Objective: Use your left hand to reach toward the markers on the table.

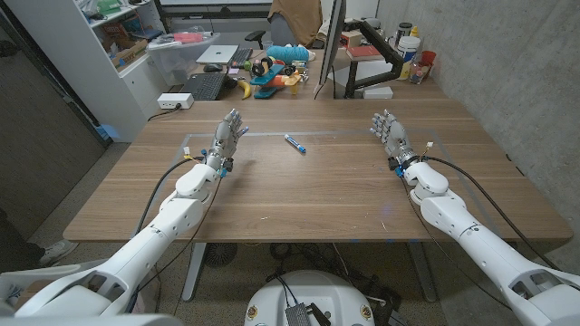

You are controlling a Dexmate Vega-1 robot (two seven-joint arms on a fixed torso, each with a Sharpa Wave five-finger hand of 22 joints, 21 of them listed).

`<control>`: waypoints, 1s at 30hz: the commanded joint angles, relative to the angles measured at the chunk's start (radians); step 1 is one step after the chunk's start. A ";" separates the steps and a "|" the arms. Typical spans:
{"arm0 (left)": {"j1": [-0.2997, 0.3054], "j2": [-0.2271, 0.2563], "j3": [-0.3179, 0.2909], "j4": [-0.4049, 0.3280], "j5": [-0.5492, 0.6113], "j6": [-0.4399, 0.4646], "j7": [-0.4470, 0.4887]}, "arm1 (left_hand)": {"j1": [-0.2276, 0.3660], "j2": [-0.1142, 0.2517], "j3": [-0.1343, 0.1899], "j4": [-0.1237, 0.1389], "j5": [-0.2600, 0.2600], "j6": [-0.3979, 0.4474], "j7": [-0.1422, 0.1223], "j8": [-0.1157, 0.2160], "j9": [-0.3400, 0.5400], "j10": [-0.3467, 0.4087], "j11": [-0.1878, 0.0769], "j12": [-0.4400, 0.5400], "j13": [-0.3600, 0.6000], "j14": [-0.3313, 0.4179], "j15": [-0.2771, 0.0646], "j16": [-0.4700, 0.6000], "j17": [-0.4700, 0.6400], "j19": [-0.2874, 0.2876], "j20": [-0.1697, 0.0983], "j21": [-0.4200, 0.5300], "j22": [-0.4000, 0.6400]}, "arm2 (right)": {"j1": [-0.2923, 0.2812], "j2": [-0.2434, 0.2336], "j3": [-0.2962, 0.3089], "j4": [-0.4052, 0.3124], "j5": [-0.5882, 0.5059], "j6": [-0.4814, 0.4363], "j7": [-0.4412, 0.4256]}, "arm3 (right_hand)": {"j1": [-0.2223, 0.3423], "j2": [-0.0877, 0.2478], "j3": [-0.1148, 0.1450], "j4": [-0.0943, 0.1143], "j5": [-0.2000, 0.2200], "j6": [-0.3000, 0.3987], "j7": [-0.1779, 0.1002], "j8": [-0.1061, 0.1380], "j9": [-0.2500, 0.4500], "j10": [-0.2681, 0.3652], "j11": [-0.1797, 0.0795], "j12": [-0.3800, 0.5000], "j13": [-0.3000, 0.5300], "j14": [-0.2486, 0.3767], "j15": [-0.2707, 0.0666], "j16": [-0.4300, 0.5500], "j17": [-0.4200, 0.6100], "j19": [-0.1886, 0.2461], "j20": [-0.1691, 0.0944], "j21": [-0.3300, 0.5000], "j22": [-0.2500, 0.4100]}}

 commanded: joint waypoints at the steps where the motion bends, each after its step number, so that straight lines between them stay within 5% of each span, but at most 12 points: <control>1: -0.004 0.012 0.016 0.000 -0.018 0.003 0.006 | 0.001 0.126 0.007 0.002 0.005 -0.141 0.001 0.007 0.005 -0.139 -0.004 0.006 0.005 -0.124 0.000 0.005 0.001 -0.145 -0.035 0.007 0.001 | 0.003 0.019 0.010 0.009 -0.020 -0.008 0.004 | 0.007 0.091 0.006 0.001 0.007 0.008 -0.001 0.006 0.004 0.006 0.000 0.005 0.002 0.007 -0.001 0.005 0.002 -0.006 -0.107 0.006 0.002; 21: -0.013 0.016 0.030 0.010 -0.017 -0.009 0.024 | 0.002 0.126 0.006 0.002 0.005 -0.139 0.000 0.009 0.005 -0.135 -0.002 0.008 0.005 -0.122 0.001 0.007 0.001 -0.143 -0.033 0.005 0.002 | 0.009 0.033 0.019 0.025 -0.036 -0.009 0.016 | 0.008 0.092 0.007 0.001 0.008 0.008 -0.001 0.006 0.004 0.006 -0.001 0.005 0.002 0.007 -0.002 0.005 0.002 -0.004 -0.107 0.002 0.002; 30: -0.012 0.018 0.035 -0.010 0.023 -0.017 0.090 | 0.004 0.126 0.008 0.000 0.005 -0.117 -0.021 0.016 0.006 -0.114 -0.016 0.015 0.005 -0.108 -0.006 0.011 0.001 -0.134 -0.022 0.007 0.001 | 0.013 0.035 0.021 0.031 -0.036 -0.009 0.025 | 0.008 0.093 0.007 0.001 0.008 0.009 -0.001 0.007 0.004 0.007 -0.001 0.005 0.002 0.007 -0.002 0.005 0.002 -0.004 -0.107 0.001 0.002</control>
